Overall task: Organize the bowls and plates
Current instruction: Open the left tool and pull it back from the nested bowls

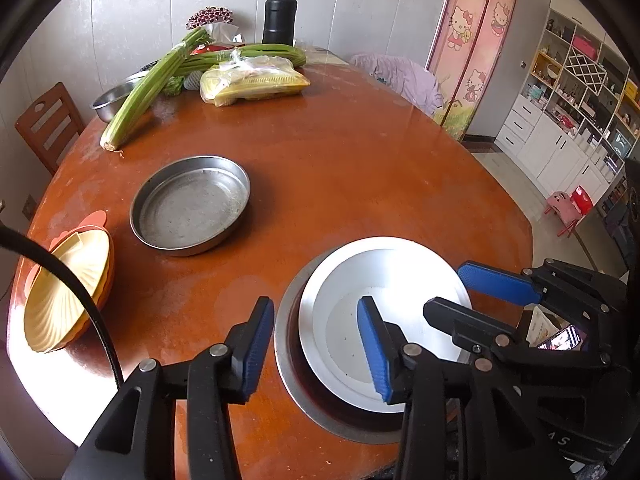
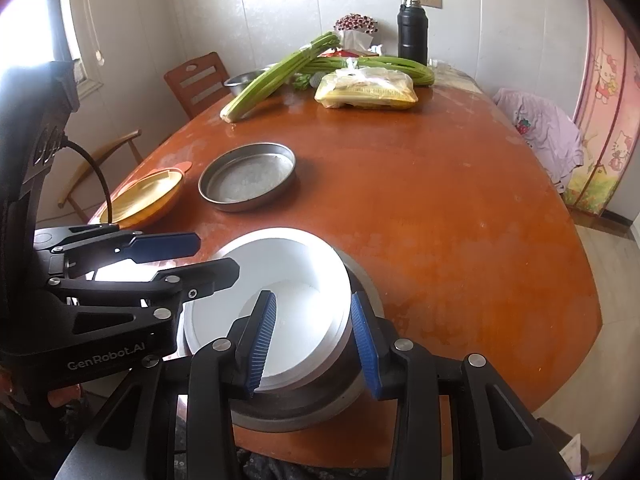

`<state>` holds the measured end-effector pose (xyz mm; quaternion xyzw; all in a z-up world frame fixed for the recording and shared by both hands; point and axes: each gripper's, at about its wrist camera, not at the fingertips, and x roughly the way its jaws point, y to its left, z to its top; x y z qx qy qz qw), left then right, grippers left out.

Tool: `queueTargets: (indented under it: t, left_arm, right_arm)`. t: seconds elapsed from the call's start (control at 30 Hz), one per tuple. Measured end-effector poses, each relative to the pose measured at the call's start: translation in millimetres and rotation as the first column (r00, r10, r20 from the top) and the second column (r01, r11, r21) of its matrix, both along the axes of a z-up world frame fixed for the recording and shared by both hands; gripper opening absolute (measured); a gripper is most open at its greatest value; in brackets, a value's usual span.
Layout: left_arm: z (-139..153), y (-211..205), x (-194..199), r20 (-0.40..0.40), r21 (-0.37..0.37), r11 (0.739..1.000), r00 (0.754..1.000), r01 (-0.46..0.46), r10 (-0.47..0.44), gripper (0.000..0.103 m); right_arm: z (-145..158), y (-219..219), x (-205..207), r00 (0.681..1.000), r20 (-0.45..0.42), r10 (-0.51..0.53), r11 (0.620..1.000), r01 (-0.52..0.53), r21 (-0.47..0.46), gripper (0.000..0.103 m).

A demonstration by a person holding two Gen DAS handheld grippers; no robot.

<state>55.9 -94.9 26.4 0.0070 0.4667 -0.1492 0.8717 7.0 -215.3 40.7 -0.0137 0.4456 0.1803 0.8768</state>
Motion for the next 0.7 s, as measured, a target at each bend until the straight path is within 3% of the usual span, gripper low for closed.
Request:
queueTargets:
  t: [0.7]
  left_arm:
    - [12, 33, 16, 0.039, -0.007, 0.998, 0.997, -0.069, 0.07, 0.052]
  right_arm:
    - [16, 12, 29, 1.0, 0.019, 0.017, 1.0, -0.018, 0.023, 0.041]
